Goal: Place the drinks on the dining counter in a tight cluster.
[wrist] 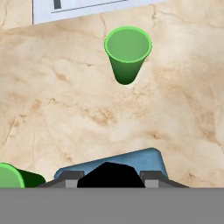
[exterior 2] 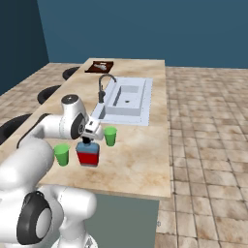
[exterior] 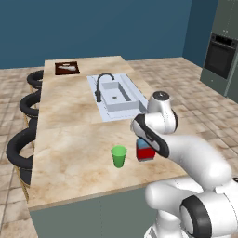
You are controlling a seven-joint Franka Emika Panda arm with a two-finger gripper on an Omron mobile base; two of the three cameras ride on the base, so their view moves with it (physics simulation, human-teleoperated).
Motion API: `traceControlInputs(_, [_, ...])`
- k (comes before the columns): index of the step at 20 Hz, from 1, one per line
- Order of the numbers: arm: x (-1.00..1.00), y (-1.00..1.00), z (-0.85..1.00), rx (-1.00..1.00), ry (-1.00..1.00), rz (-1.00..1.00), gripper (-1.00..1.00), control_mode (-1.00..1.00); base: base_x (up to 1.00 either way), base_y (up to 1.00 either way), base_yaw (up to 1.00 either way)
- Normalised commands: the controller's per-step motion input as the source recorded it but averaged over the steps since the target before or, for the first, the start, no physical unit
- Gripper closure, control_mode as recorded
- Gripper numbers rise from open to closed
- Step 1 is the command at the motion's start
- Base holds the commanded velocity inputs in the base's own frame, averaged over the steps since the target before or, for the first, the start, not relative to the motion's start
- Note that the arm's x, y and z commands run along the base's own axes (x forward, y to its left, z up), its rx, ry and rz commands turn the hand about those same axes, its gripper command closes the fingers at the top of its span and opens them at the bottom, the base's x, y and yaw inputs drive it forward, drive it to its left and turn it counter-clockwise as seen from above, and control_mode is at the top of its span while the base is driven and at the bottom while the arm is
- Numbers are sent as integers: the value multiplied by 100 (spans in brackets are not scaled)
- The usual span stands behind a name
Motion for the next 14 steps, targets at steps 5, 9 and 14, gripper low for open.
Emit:
traceControlInputs(5, [4, 0, -3, 0, 0, 0, 100, -100, 0, 0, 0])
traceControlInputs(9, [0, 0, -18, 0, 0, 0, 100, -100, 0, 0, 0])
traceControlInputs(14, [0, 0, -25, 0, 0, 0, 100, -100, 0, 0, 0])
